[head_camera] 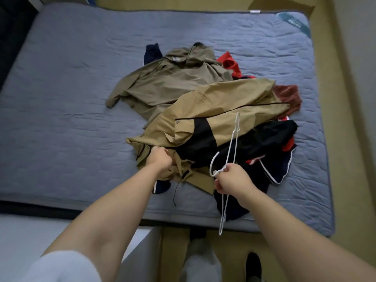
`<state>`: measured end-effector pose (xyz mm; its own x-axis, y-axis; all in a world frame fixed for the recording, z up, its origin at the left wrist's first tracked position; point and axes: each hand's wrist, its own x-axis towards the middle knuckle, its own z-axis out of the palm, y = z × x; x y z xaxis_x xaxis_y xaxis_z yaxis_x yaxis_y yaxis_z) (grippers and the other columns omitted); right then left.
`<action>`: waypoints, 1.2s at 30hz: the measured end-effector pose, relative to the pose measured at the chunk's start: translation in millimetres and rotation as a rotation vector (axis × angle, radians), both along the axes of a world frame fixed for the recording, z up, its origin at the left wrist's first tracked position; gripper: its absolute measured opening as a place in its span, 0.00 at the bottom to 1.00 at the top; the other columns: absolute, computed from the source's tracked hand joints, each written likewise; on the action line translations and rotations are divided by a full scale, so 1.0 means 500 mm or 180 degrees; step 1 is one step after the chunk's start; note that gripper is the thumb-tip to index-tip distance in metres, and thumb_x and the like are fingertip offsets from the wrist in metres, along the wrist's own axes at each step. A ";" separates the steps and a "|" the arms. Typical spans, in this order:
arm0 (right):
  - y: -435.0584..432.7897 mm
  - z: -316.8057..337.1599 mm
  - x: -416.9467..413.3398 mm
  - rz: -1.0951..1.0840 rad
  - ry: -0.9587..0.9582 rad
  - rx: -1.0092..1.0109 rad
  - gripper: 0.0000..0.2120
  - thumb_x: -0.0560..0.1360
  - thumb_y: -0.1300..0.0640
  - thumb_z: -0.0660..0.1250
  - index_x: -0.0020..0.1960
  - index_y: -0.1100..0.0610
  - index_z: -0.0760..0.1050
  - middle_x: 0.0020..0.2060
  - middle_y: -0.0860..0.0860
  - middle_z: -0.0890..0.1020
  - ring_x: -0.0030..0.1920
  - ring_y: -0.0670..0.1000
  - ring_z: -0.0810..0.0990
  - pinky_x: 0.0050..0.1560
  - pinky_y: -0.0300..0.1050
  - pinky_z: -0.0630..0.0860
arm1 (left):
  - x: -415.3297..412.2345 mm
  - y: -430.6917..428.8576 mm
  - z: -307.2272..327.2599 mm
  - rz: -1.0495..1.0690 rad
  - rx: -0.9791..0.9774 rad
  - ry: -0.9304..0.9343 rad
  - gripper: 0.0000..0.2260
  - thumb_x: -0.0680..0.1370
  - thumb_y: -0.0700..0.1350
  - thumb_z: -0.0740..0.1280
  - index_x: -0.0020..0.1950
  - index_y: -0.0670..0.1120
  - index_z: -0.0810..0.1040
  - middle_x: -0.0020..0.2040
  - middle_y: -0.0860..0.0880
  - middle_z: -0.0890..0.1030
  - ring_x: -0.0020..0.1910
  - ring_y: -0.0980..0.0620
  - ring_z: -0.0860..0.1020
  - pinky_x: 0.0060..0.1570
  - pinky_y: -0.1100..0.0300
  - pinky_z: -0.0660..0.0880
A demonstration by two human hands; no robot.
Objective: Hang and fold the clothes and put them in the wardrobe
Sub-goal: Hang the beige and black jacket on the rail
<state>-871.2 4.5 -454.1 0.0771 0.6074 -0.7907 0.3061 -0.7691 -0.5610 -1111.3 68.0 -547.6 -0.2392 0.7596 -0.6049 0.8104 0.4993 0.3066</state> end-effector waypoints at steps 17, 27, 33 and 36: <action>0.098 -0.193 -0.081 -0.0211 -0.0231 -0.0255 0.05 0.64 0.55 0.62 0.36 0.55 0.66 0.49 0.64 0.83 0.42 0.58 0.75 0.47 0.62 0.77 | -0.091 0.169 -0.256 -0.1891 -0.0418 0.0520 0.16 0.76 0.43 0.66 0.63 0.46 0.69 0.71 0.46 0.64 0.60 0.40 0.76 0.46 0.48 0.73; 0.068 -0.195 -0.052 -0.0216 -0.0268 -0.0320 0.08 0.75 0.61 0.63 0.40 0.56 0.67 0.46 0.59 0.80 0.44 0.58 0.75 0.57 0.65 0.78 | -0.017 0.205 -0.235 -0.2106 -0.0077 0.1318 0.14 0.78 0.55 0.64 0.62 0.55 0.77 0.61 0.50 0.77 0.62 0.42 0.68 0.56 0.48 0.64; 0.018 -0.069 -0.011 -0.0390 -0.0167 -0.0351 0.01 0.73 0.60 0.60 0.43 0.56 0.68 0.55 0.61 0.81 0.45 0.58 0.77 0.56 0.63 0.78 | 0.059 0.110 -0.103 -0.1779 -0.0516 0.0112 0.16 0.84 0.50 0.56 0.65 0.43 0.75 0.63 0.37 0.79 0.61 0.36 0.77 0.60 0.50 0.73; -0.023 0.012 0.032 -0.0479 -0.0267 -0.0316 0.06 0.70 0.54 0.61 0.44 0.55 0.70 0.52 0.59 0.82 0.52 0.63 0.81 0.57 0.62 0.79 | 0.137 0.058 0.024 -0.1716 -0.0593 -0.0511 0.16 0.85 0.50 0.58 0.61 0.39 0.76 0.62 0.35 0.79 0.62 0.35 0.76 0.57 0.53 0.72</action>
<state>-855.2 -7.1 -448.3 0.2293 0.5034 -0.8331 0.2260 -0.8600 -0.4575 -1042.9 97.2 -535.7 0.2565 0.6259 -0.7365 0.9154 0.0872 0.3930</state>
